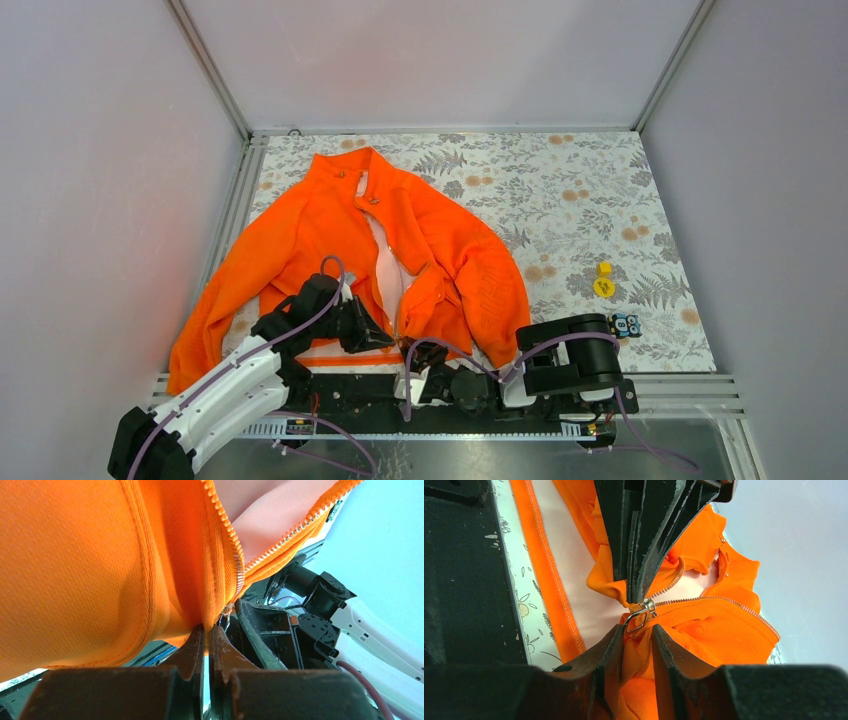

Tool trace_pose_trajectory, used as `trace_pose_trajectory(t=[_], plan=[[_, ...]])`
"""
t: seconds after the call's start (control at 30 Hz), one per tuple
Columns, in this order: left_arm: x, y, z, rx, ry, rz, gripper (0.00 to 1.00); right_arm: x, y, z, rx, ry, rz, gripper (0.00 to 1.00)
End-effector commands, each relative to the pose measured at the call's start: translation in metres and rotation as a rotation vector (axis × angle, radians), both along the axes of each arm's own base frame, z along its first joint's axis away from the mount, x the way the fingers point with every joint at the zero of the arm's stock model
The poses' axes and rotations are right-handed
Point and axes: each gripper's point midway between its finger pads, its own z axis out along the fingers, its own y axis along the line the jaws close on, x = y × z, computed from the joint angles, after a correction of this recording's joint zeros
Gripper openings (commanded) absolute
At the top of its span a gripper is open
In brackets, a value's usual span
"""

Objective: Zip up the jacket

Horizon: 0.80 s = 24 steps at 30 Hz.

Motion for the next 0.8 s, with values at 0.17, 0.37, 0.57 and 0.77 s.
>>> trace_pose_trajectory(t=[0.17,0.37,0.57,0.77], plan=[[-0.0068,-0.0068,0.0067,-0.061,0.017,-0.038,0.00,-0.0067,0.0199,0.0489,0.231,0.026,0.032,0.34],[-0.0071,-0.0070,0.0071,-0.065,0.017,-0.038,0.00,-0.0060,0.0218,0.0488,0.229,0.020,0.029,0.33],[-0.0079,-0.0064,0.0057,-0.066,0.021,-0.034,0.00,-0.0066,0.0205,0.0482,0.229,0.027,0.039,0.24],[-0.0081,-0.0064,0.0054,-0.066,0.021,-0.034,0.00,-0.0051,0.0204,0.0469,0.230,0.034,0.035,0.06]])
